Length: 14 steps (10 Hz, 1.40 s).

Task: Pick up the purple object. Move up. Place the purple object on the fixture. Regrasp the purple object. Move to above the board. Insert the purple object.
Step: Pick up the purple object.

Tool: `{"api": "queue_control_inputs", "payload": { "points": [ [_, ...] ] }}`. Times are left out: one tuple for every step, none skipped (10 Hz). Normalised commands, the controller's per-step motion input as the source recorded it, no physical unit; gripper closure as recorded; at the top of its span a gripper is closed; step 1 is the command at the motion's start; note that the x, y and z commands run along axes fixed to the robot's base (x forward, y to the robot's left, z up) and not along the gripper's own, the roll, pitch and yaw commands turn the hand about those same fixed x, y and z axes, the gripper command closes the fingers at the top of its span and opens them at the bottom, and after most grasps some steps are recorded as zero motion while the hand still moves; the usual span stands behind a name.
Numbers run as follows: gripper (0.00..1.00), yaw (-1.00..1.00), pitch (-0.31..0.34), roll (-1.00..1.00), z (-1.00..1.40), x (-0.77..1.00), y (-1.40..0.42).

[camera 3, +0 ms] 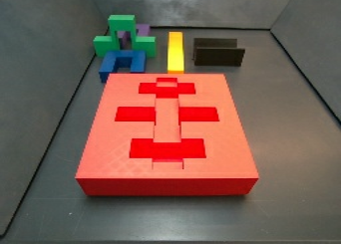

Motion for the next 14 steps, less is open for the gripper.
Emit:
{"api": "queue_control_inputs", "payload": {
  "points": [
    [0.00,0.00,0.000,0.00,-0.03,0.00,0.01],
    [0.00,0.00,0.000,0.00,0.00,0.00,0.00],
    [0.00,0.00,0.000,0.00,-0.07,0.00,0.07],
    [0.00,0.00,-0.049,0.04,-0.53,0.00,0.33],
    [0.00,0.00,-0.139,0.04,-0.83,0.02,0.41],
    [0.00,0.00,-0.139,0.07,-0.82,0.02,0.44],
    [0.00,-0.05,-0.154,0.06,-0.80,0.00,0.29],
    [0.00,-0.15,-0.151,0.09,-0.82,0.00,0.13],
    [0.00,-0.26,-0.191,0.03,-0.73,-0.12,0.04],
    [0.00,-0.22,-0.211,0.00,-0.66,-0.25,0.01],
    [0.00,-0.17,-0.180,0.00,-0.52,-0.35,0.05],
    [0.00,-0.14,-0.167,0.00,-0.43,-0.36,0.08],
    [0.00,-0.03,-0.154,-0.03,-0.32,-0.30,0.09],
    [0.00,0.00,-0.130,-0.03,-0.24,-0.30,0.07]
  ]
}}
